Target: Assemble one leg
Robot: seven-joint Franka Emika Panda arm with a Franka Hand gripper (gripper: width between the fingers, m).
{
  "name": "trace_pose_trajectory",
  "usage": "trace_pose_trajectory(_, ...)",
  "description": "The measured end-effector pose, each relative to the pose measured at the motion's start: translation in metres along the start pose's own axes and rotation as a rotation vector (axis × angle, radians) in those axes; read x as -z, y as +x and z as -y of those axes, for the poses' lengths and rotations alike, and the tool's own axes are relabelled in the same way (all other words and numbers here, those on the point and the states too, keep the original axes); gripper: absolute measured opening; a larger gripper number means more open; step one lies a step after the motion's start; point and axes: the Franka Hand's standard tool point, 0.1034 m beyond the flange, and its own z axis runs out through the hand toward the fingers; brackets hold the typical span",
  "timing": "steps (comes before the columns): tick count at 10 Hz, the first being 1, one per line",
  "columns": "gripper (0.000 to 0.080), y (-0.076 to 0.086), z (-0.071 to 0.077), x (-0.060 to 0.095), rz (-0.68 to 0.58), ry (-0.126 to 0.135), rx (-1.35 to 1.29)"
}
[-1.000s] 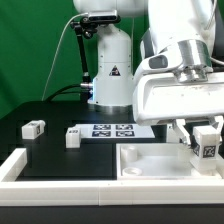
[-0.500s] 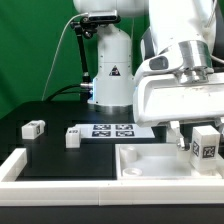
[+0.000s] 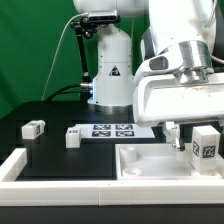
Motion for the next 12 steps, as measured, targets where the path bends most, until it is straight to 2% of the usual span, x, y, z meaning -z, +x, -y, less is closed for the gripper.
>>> trace_pose_trajectory(2, 0.0649, 0.005, -0.002, 0.006, 0.028, 0.005, -0.002)
trace_pose_trajectory(3, 0.0649, 0.014, -0.003, 0.014, 0.030, 0.005, -0.002)
trace_pose_trajectory(4, 0.0649, 0.016, -0.002, 0.016, 0.070, 0.016, -0.002)
trace_pose_trajectory(6, 0.0649, 0.019, -0.007, 0.015, 0.066, 0.011, -0.006)
trace_pose_trajectory(7, 0.0649, 0.012, -0.005, 0.010, 0.183, 0.035, -0.010)
trace_pose_trajectory(9, 0.0649, 0.015, -0.005, 0.009, 0.340, 0.068, -0.023)
trace_pose_trajectory(12, 0.0649, 0.013, 0.002, 0.011, 0.596, 0.129, -0.030)
